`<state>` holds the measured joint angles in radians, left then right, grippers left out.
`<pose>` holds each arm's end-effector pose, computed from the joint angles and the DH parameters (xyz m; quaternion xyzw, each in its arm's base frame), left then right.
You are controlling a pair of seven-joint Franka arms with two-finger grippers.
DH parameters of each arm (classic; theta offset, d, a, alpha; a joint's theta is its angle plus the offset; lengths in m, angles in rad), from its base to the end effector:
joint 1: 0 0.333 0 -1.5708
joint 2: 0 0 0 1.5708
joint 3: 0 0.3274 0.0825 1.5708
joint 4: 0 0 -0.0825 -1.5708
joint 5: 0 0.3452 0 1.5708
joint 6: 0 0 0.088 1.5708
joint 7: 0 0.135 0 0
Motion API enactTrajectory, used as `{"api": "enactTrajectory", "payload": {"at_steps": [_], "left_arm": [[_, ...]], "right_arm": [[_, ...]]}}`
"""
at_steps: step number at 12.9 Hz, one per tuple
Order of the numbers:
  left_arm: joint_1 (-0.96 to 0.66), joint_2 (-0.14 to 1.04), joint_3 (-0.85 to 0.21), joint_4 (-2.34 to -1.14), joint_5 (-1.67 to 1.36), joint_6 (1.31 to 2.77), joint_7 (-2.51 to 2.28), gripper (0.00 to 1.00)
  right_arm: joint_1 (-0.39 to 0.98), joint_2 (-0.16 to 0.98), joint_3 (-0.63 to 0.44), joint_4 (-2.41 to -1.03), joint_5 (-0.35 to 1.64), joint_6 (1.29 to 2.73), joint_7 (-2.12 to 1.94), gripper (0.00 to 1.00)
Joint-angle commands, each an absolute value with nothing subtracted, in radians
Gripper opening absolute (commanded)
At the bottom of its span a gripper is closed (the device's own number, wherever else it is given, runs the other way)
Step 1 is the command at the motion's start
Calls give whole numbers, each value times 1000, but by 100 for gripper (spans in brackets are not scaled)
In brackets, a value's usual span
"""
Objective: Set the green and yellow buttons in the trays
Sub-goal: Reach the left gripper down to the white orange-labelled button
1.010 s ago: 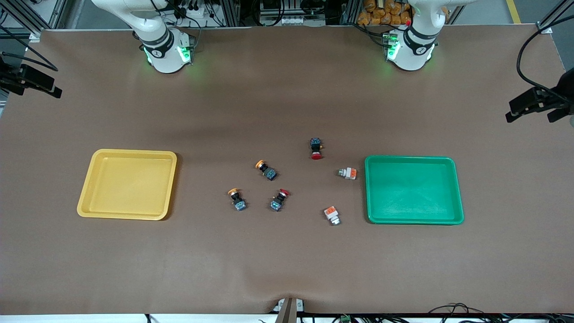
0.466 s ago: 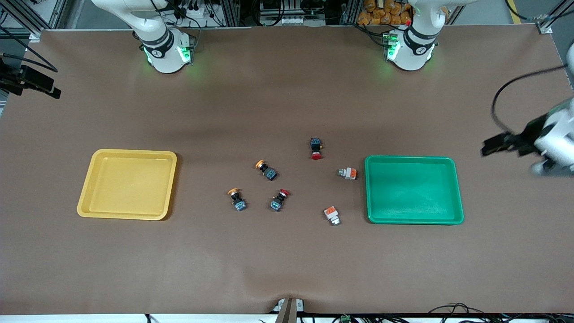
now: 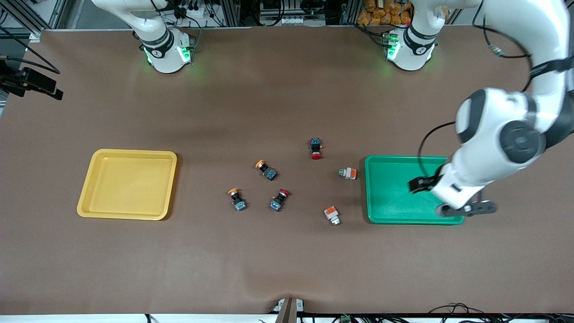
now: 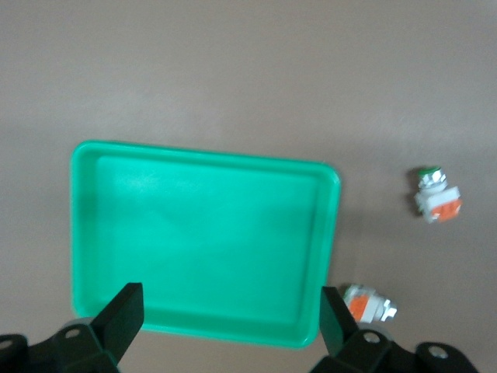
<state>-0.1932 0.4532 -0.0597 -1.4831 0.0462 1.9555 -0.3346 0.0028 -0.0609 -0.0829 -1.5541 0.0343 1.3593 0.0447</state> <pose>0.6415 -0.1552 0.4120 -0.9993 -0.0355 -0.0121 0.0052 0.4682 -0.0338 0.6283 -0.9958 0.0595 0.0666 0.0207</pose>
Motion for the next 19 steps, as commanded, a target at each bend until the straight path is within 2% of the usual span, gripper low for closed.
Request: {"api": "enactTrajectory", "payload": {"at_steps": [1,4,7,9,14,17,19], "left_arm": [[-243,537,-58,-1433,61,2034,-424,100],[-285,593,-61,-1431,61,2101,-527,100],[-334,691,-58,-1395,64,2268,-604,100],[-379,748,-42,-1358,71,2327,-661,100],[-466,842,34,-1353,69,2560,-706,100],[-497,903,43,-1353,69,2713,-722,100],[-499,928,41,-1355,68,2760,-723,100]], "right_arm": [[17,-77,-86,-1577,17,1371,43,100],[26,-64,-84,-1577,20,1373,43,100],[32,-54,-84,-1577,21,1373,46,100],[34,-49,-84,-1577,26,1374,46,100],[41,-48,-84,-1577,28,1374,48,100],[43,-48,-84,-1577,28,1374,48,100],[41,-43,-84,-1577,28,1374,48,100]]}}
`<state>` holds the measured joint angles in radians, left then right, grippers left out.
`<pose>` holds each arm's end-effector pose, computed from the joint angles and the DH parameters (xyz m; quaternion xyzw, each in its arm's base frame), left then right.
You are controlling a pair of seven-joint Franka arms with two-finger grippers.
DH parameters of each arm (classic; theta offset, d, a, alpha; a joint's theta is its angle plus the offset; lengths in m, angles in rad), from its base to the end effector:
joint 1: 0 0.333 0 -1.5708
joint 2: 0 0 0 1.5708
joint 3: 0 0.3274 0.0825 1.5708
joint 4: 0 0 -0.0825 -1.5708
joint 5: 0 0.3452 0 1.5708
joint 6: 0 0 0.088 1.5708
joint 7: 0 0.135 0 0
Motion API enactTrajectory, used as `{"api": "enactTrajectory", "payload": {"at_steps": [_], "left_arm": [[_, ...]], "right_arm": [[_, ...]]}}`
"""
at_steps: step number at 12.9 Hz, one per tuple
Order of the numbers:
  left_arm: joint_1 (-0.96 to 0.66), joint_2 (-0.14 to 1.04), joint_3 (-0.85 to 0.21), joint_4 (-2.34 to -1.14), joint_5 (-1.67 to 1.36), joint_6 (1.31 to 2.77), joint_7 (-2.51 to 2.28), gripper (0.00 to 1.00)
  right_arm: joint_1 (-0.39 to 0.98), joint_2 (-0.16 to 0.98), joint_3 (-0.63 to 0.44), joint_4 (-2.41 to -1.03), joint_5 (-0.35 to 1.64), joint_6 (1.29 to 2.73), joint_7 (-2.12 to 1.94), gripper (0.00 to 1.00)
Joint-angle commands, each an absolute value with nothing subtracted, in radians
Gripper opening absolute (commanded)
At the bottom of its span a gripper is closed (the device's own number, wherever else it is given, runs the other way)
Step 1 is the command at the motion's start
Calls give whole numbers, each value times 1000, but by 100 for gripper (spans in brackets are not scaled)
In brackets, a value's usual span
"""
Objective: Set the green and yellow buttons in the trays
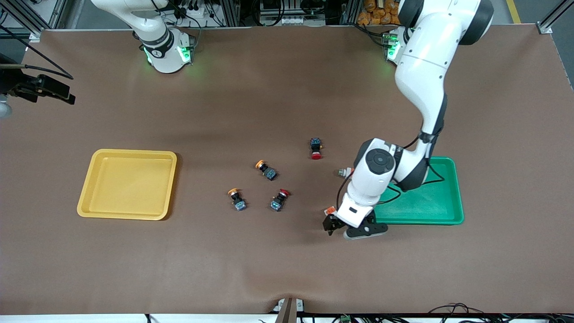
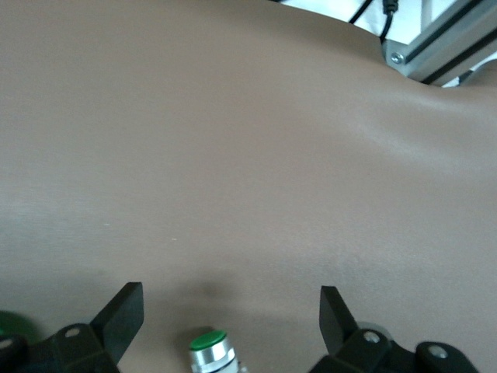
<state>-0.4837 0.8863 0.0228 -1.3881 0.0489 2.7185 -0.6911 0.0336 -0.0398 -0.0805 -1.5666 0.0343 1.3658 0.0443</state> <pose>0.6780 -0.3431 0.2316 0.9714 0.0866 0.1968 0.1011 0.4756 -0.0180 0.6137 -0.9956 0.0431 0.0804 0.0187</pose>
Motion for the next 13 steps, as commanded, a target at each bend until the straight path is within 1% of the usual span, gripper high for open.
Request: {"api": "enactTrajectory", "payload": {"at_steps": [1,7,10,12,13], "left_arm": [[-499,930,40,-1358,67,2758,-723,100],[-506,925,31,-1382,55,2752,-745,100],[-505,919,31,-1429,40,2750,-750,100],[-500,919,29,-1448,40,2743,-749,100],[-499,917,20,-1445,40,2715,-749,100]], "right_arm": [[41,-43,-84,-1577,28,1374,48,100],[61,-29,-84,-1577,29,1377,51,100],[69,-26,-84,-1577,31,1387,52,100],[103,7,-84,-1575,35,1408,55,100],[130,24,-84,-1574,37,1419,58,100]]}}
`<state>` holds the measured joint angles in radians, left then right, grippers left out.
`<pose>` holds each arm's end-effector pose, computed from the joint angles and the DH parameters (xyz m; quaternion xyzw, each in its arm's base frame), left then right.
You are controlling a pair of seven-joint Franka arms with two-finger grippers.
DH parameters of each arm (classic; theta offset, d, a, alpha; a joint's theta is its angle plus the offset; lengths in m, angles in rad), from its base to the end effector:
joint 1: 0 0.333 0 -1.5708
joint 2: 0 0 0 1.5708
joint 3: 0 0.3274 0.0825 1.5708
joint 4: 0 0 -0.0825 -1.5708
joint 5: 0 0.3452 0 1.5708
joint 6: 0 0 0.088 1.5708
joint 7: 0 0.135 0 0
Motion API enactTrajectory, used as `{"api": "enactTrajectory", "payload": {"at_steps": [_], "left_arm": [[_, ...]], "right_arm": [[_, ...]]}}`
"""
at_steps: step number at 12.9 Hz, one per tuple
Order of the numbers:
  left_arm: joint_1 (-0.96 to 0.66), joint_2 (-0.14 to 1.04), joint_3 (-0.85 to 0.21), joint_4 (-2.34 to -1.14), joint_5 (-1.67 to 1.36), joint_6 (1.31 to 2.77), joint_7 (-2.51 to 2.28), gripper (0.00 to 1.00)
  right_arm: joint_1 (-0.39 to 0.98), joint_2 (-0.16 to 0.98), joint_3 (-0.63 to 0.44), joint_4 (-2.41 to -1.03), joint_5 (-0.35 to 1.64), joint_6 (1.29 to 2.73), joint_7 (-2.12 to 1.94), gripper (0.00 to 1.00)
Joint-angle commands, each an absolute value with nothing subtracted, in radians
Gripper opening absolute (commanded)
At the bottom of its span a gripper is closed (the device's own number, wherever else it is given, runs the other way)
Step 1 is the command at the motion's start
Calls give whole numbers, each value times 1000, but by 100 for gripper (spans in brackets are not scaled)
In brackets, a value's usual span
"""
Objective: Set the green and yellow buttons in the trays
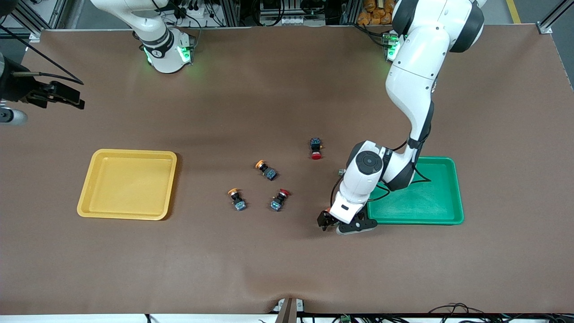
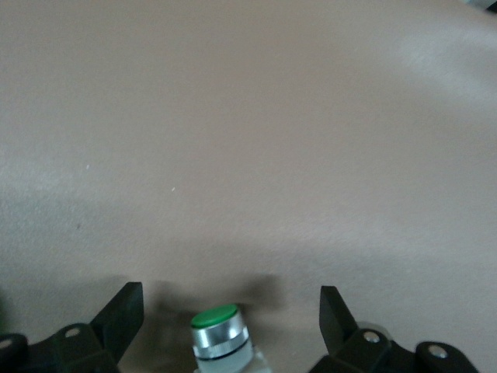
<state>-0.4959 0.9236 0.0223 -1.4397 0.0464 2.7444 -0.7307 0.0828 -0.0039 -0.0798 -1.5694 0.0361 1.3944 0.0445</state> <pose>0.6596 -0.3440 0.1842 0.9765 0.1007 0.1678 0.0901 0.4897 0.0067 0.5971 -0.9960 0.0190 0.0858 0.0161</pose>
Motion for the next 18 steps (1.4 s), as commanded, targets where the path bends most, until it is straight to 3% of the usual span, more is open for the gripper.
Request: {"api": "enactTrajectory", "payload": {"at_steps": [1,2,3,4,5,11,14,18], "left_arm": [[-496,908,9,-1442,40,2694,-750,93],[-495,905,8,-1442,40,2675,-749,71],[-491,904,6,-1440,41,2654,-747,40],[-492,897,5,-1440,41,2649,-744,15],[-489,894,5,-1439,41,2639,-742,0],[-416,723,0,-1434,38,2315,-609,0],[-362,686,-5,-1468,23,2237,-494,0],[-275,669,-6,-1580,34,2237,-326,0]], "right_arm": [[149,46,-84,-1572,50,1443,63,100],[167,63,-84,-1572,64,1472,63,100],[181,89,-84,-1571,74,1500,64,100],[190,110,-84,-1571,89,1529,64,100],[196,135,-84,-1571,101,1555,66,100],[268,394,-84,-1513,199,1733,103,100],[348,527,-84,-1476,199,1874,8,100],[437,626,-83,-1476,199,2034,-38,100]]}}
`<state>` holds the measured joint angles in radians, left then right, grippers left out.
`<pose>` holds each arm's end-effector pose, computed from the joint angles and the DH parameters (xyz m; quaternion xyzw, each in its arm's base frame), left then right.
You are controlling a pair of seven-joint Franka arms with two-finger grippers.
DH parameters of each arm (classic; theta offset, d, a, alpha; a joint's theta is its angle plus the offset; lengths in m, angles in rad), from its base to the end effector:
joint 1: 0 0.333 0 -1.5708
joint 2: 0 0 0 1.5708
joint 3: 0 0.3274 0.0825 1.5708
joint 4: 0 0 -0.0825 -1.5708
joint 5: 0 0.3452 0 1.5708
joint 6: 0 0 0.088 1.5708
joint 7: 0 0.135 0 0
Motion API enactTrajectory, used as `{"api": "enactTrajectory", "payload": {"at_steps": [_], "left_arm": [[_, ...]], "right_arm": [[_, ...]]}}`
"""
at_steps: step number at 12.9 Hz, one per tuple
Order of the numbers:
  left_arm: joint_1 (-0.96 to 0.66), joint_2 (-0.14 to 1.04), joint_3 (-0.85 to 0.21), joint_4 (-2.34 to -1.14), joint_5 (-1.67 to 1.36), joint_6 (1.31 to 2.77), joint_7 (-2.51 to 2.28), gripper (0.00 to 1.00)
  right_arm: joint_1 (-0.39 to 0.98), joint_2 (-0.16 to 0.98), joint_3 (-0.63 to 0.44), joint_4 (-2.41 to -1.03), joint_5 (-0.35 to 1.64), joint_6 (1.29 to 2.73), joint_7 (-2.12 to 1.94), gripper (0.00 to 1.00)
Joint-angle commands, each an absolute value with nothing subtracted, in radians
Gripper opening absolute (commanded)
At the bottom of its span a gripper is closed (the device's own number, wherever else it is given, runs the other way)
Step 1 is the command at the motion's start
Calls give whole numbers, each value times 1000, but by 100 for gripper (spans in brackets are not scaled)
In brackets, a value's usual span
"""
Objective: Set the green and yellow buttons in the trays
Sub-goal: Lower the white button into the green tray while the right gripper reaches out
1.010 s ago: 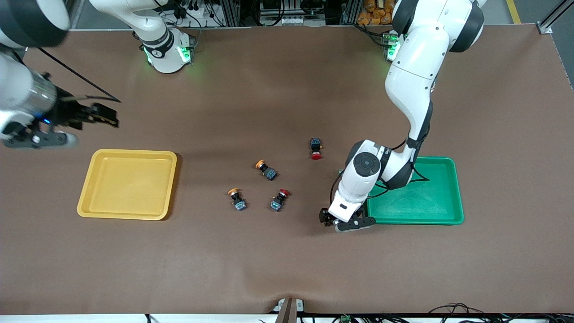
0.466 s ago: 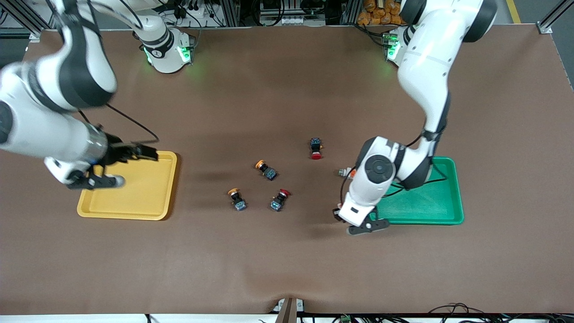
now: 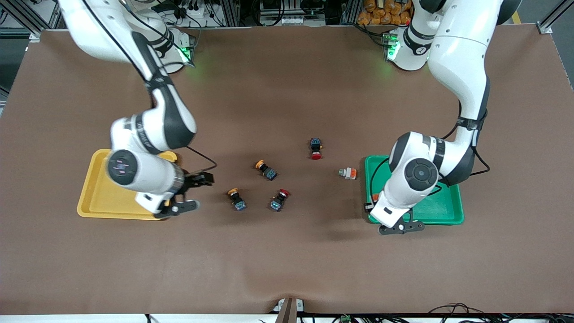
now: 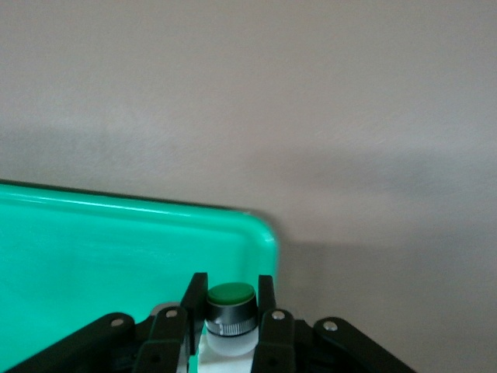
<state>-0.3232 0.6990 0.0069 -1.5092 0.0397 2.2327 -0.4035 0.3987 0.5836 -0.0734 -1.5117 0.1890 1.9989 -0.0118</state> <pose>0.6577 -0.2139 0.2587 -0.9993 -0.0307 -0.0178 0.0126 0.6221 0.2348 0.3180 -0.9884 -0.1295 0.0562 0.0554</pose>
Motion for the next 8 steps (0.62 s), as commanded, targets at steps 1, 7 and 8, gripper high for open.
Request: {"api": "enactTrajectory", "payload": {"at_steps": [1,7,8], "left_arm": [[-259,669,-8,-1595,34,2237,-299,0],[-293,627,-18,-1574,23,2163,-448,100],[-302,620,-17,-1568,23,2133,-481,100]], "right_arm": [[465,656,-83,-1476,198,2098,-37,100],[535,799,-84,-1451,195,2316,-29,100],[537,819,-84,-1441,195,2333,-29,100]]}}
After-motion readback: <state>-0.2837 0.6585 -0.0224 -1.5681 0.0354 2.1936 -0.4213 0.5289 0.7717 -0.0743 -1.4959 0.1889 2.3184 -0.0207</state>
